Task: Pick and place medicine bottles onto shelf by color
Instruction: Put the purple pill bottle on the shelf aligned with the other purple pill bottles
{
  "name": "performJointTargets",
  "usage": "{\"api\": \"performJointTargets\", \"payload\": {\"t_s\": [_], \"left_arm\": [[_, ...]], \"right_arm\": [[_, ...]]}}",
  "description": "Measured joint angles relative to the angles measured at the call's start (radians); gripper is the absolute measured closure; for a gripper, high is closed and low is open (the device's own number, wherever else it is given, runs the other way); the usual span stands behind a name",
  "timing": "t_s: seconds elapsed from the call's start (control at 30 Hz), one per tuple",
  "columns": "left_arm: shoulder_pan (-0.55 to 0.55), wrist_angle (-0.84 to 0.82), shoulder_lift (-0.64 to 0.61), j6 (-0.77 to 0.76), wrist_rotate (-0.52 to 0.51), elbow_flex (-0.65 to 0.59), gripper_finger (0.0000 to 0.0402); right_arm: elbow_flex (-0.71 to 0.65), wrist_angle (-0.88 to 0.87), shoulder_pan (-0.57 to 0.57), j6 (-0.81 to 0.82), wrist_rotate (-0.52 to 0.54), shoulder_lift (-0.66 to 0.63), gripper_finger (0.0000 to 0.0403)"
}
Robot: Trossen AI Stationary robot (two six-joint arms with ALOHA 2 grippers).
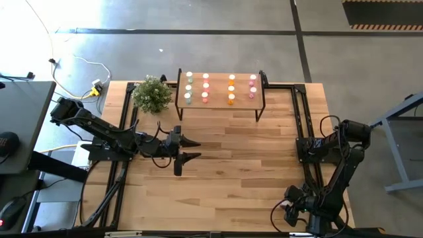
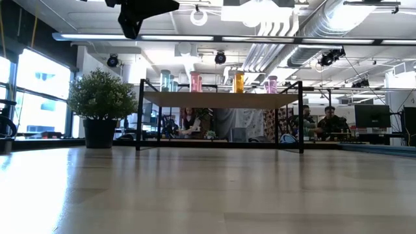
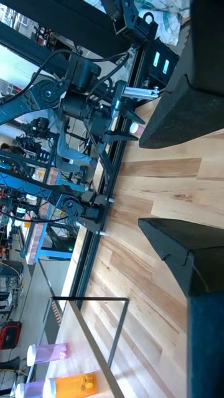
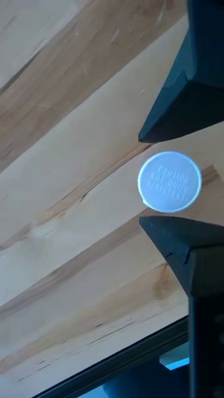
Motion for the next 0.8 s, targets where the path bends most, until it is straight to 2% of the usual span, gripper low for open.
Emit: {"api": "performJointTargets", "payload": {"t_s": [0.4,0.8], "left_arm": [[0.000,-0.008,0.000,0.000,0.000,0.000,0.0218],[0.000,-0.008,0.000,0.000,0.000,0.000,0.0218]], "right_arm": [[0.000,-0.001,-0.001,0.000,-0.010,0.000,0.0290],[0.000,0.025,-0.009,0.020,-0.012,0.000,0.0298]]}}
